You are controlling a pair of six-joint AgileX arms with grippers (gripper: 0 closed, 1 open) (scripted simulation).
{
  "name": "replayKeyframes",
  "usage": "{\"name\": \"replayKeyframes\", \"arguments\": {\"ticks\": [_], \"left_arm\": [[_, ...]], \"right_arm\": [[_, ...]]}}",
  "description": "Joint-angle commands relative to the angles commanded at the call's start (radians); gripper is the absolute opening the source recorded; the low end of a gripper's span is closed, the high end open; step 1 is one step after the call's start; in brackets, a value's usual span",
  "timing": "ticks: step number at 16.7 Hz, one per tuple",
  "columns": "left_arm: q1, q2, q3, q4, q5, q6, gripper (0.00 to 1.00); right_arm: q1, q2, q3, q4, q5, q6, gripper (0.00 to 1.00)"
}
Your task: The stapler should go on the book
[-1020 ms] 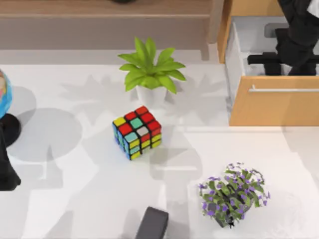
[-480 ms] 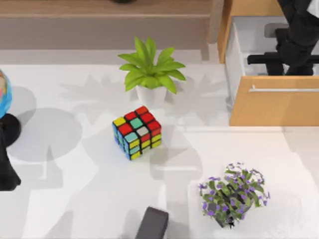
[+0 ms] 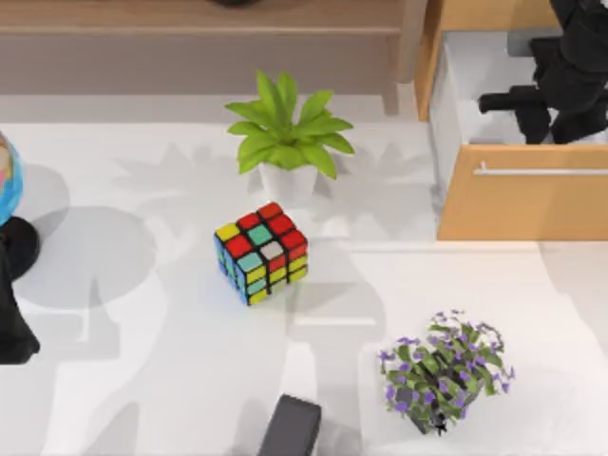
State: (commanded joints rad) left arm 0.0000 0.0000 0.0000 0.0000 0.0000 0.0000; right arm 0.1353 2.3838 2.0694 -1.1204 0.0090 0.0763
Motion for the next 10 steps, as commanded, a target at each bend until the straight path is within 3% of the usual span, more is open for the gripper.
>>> {"name": "replayKeyframes", "arguments": {"ticks": [5,10], "left_arm": [[0.0,0.0,0.0,0.0,0.0,0.0,1.0],[0.0,0.0,0.0,0.0,0.0,0.0,1.0]], "right_arm": [[-0.034,-0.183,-0.087,0.043,-0.034,-0.14,0.0],[-0.152,-0.403,-0.226,0.109,-0.062,-0.291,0.0]]}}
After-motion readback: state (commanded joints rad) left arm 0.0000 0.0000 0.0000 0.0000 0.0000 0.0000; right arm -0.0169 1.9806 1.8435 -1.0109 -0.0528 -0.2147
